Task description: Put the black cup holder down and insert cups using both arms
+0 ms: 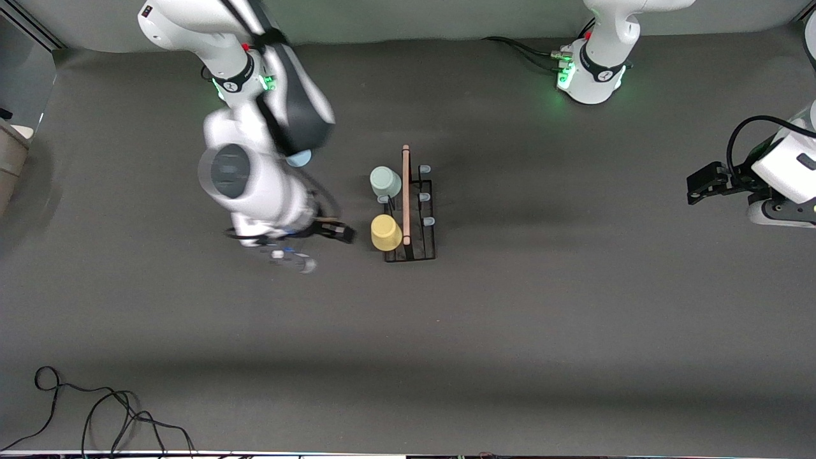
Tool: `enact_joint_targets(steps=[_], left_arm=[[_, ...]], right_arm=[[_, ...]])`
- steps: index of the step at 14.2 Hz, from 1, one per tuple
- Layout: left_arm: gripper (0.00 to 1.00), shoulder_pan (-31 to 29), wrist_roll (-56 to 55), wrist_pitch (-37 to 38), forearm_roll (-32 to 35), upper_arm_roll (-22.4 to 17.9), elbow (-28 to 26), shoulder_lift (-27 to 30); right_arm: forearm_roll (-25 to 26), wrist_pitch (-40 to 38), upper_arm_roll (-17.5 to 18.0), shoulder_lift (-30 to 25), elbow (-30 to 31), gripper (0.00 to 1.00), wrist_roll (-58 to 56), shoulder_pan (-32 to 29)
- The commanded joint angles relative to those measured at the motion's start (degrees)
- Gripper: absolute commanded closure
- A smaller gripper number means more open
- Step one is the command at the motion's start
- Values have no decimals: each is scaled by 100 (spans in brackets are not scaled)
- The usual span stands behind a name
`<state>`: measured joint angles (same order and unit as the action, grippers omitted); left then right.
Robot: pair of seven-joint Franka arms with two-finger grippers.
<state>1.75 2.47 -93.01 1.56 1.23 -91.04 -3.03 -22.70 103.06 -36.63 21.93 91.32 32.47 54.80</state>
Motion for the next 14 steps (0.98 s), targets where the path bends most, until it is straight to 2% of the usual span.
enact_joint_targets(steps=[1, 4, 7, 10, 14], left_arm=[[0, 71, -45, 37, 99, -35, -19, 83], [0, 62, -53, 54, 99, -26, 8, 100], [0, 71, -80, 63, 99, -17, 17, 127], [0, 71, -71, 89, 99, -17, 8, 153], [0, 80, -62, 98, 99, -17, -19, 188]], right_arm=[[2, -715, -649, -460, 10, 0, -871, 22], [168, -1488, -1476, -549, -455, 0, -1890, 22], [554, -1666, -1925, -549, -912, 0, -2412, 13], [906, -1948, -1997, -566, -1238, 0, -2447, -153], [960, -1956, -2058, -663, -1301, 0, -3351, -427]])
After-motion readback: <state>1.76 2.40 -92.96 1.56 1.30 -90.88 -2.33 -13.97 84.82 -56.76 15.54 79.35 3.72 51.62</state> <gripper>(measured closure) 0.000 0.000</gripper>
